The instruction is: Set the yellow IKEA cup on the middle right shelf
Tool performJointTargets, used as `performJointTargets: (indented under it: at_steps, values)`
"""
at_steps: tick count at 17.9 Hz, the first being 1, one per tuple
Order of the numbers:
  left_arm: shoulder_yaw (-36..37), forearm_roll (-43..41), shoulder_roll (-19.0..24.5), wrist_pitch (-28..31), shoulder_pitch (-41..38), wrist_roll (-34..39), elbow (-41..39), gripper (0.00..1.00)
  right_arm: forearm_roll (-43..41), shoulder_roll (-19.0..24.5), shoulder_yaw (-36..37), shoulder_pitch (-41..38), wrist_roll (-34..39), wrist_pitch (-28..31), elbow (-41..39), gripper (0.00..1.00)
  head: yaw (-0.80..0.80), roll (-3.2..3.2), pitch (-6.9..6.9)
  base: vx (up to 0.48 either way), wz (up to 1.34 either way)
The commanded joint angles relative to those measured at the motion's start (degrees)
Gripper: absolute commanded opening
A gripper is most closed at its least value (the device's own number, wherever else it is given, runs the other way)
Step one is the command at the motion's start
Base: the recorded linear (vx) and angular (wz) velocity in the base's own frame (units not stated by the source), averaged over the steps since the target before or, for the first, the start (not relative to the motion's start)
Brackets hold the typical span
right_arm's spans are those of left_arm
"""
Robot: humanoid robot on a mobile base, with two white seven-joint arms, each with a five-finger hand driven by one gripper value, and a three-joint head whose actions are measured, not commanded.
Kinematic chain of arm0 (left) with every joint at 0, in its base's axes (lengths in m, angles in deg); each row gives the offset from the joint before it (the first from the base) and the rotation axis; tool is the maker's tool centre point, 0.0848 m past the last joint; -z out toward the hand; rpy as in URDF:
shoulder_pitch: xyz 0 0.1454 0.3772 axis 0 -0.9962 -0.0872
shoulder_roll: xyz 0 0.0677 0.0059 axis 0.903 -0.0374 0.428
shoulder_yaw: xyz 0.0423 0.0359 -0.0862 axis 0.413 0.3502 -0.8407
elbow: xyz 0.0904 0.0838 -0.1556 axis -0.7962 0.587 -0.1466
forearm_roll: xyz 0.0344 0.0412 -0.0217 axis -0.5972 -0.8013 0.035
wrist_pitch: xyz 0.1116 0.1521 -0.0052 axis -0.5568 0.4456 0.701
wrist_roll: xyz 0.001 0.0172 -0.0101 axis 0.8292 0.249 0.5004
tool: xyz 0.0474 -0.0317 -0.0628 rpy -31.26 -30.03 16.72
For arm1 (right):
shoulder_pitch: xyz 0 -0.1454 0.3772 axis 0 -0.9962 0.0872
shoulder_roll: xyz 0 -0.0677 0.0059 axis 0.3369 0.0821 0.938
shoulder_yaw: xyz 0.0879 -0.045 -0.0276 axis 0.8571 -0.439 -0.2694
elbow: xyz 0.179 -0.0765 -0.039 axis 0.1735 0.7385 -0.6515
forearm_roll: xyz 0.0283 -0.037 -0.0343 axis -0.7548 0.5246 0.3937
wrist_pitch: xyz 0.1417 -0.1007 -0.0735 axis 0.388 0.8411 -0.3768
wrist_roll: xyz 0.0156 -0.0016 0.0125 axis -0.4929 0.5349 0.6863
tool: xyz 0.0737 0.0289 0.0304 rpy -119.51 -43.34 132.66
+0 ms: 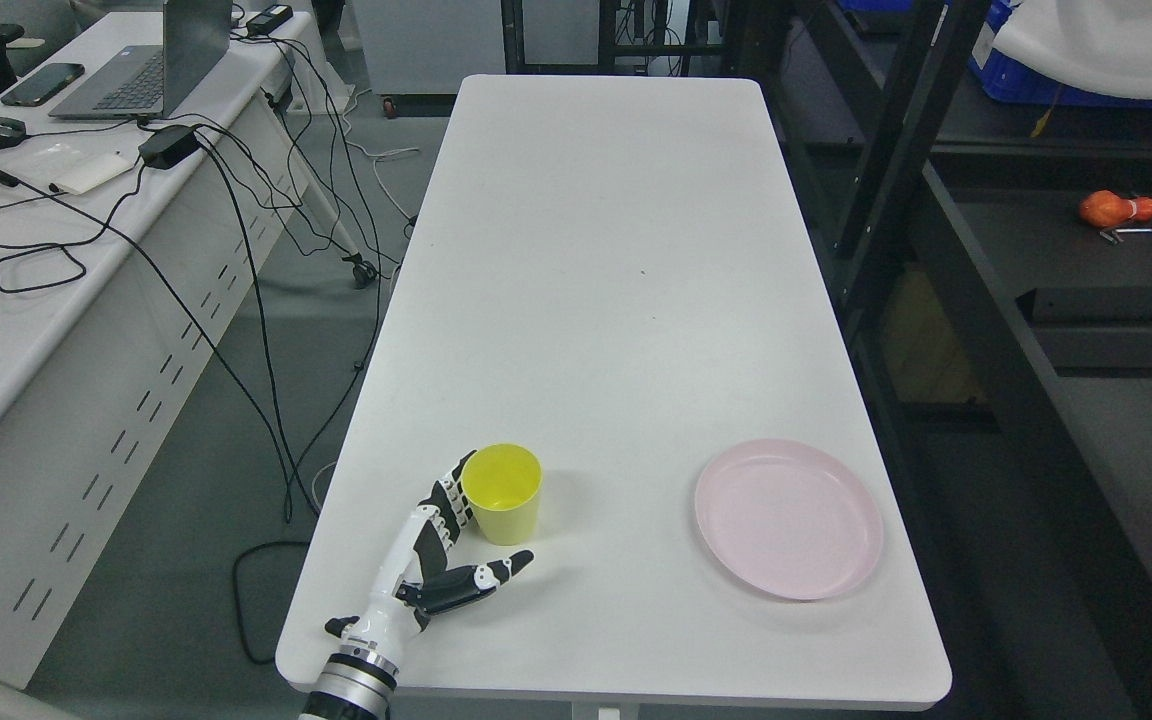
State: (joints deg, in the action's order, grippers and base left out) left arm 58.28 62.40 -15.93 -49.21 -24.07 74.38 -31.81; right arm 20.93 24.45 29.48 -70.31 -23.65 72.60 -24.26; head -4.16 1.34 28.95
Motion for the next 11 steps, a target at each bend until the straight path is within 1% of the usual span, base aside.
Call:
performJointTargets:
  at_steps: [1, 9, 11]
  values:
    - [4.96, -0.11, 0.93, 0.79, 1.52, 0.04, 2.90, 1.00, -1.41, -1.00, -0.97, -0.62, -12.31, 0.02, -0.01, 0.99, 0.00, 0.00, 0.00, 0.050, 0.00]
    - [6.72, -0.11, 0.93, 0.52, 3.72, 0.04, 6.24, 0.99, -1.41, -1.00, -0.97, -0.62, -12.31, 0.02, 0.08, 0.99, 0.00, 0.00, 0.00, 0.036, 0.01]
    - [6.90, -0.11, 0.93, 0.43, 3.98, 0.04, 6.25, 0.94, -1.41, -1.00, -0.97, -0.62, -12.31, 0.02, -0.01, 1.00, 0.00, 0.00, 0.00, 0.011, 0.04]
